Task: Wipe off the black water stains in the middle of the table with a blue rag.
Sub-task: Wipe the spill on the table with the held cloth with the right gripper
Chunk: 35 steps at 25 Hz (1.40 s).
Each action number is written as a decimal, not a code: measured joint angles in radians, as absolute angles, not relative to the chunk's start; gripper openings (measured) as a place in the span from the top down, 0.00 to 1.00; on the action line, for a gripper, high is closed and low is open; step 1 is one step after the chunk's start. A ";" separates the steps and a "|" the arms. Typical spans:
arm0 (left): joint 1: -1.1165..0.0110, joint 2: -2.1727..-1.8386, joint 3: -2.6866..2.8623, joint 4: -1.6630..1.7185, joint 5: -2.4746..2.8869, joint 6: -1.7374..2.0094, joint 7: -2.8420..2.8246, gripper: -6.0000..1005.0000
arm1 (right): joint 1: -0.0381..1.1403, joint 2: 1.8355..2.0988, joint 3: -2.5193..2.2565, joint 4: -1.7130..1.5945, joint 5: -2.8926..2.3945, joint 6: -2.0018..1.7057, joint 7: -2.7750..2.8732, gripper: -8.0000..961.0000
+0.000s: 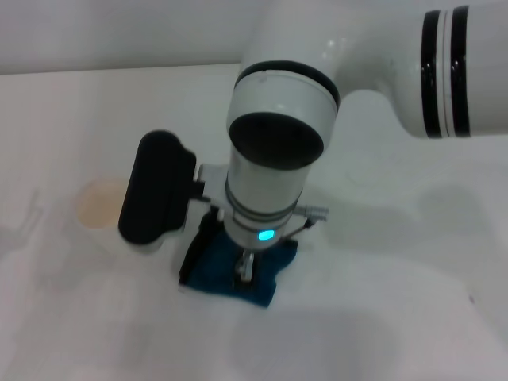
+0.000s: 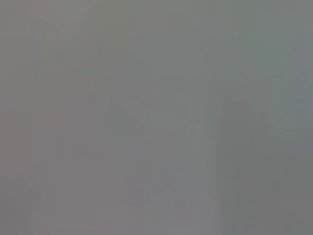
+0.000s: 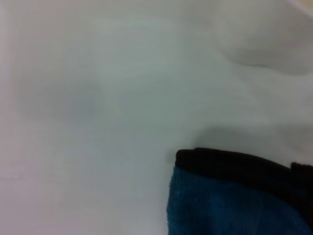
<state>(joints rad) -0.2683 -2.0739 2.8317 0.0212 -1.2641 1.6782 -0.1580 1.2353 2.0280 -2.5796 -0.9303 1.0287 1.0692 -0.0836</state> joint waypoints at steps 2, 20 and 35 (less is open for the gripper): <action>-0.271 -2.074 2.832 0.021 -1.264 1.678 -0.158 0.12 | 1.233 2.028 -2.582 -0.954 1.043 1.076 -0.083 0.91; -0.265 -2.077 2.832 0.021 -1.273 1.678 -0.155 0.12 | 1.201 2.028 -2.480 -0.904 0.960 1.141 -0.086 0.91; -0.267 -2.072 2.832 -0.022 -1.317 1.686 -0.166 0.12 | 0.960 2.019 -1.930 -0.907 0.566 1.394 -0.225 0.91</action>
<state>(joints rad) -0.2670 -2.0716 2.8318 -0.0219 -1.3167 1.6856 -0.1662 0.9600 2.0189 -1.9304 -0.9072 0.5659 1.3941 -0.2251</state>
